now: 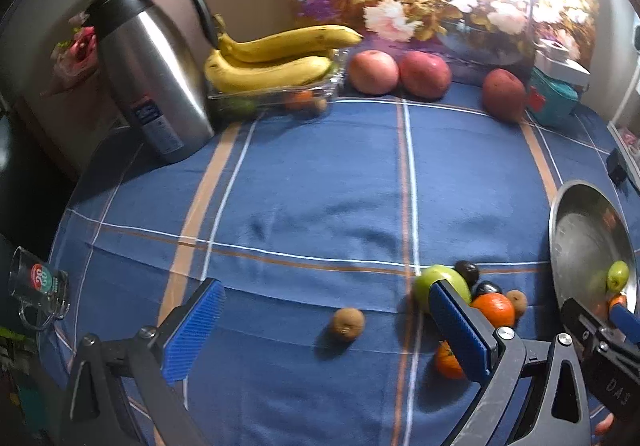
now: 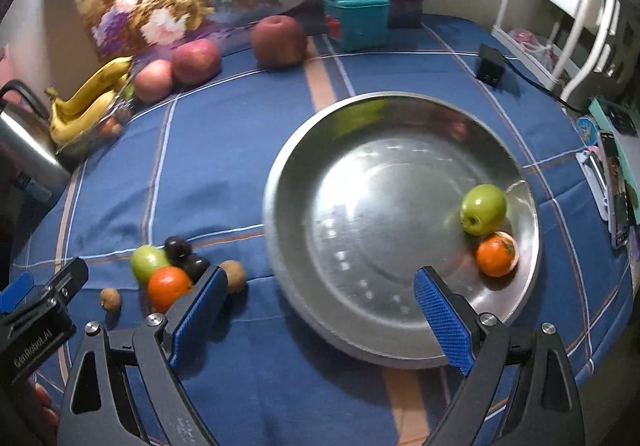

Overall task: Organize fruits
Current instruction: 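Withdraw both open tools back toward the fruit cluster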

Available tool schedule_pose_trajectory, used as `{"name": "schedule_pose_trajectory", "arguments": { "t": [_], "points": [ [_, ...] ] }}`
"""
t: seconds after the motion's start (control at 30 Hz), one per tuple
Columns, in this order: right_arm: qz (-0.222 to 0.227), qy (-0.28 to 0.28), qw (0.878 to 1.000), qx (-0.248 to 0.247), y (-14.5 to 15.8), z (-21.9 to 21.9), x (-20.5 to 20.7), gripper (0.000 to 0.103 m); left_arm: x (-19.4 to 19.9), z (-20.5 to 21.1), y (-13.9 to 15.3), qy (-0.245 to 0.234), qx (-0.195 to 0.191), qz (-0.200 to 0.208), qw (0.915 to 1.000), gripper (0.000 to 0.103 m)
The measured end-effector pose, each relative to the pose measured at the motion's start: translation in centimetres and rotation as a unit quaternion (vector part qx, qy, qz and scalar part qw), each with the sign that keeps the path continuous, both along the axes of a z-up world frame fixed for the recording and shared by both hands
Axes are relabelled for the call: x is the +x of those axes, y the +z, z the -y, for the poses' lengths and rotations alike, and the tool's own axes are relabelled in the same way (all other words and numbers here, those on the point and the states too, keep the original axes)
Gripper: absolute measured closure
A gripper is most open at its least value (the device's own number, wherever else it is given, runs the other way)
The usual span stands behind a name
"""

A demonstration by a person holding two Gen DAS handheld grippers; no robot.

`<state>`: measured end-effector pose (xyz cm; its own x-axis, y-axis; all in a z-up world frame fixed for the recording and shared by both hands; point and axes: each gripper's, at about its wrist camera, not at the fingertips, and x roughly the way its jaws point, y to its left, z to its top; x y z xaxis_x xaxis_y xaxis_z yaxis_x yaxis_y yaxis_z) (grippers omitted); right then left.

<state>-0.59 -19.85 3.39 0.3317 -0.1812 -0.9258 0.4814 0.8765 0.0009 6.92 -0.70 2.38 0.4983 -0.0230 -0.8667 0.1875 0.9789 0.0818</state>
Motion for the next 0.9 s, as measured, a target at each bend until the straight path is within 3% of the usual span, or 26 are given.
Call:
{"name": "schedule_pose_trajectory", "arguments": {
  "t": [0.43,0.9],
  "points": [
    [0.01,0.043,0.998,0.038,-0.1,-3.9,2.0,0.009,1.2,-4.5,0.7,0.05,-0.018,0.006,0.9986,0.0],
    [0.018,0.069,0.995,0.072,-1.8,-5.2,3.3,0.009,1.8,-4.2,-0.6,0.055,-0.061,-0.003,0.9967,0.0]
  ]
}}
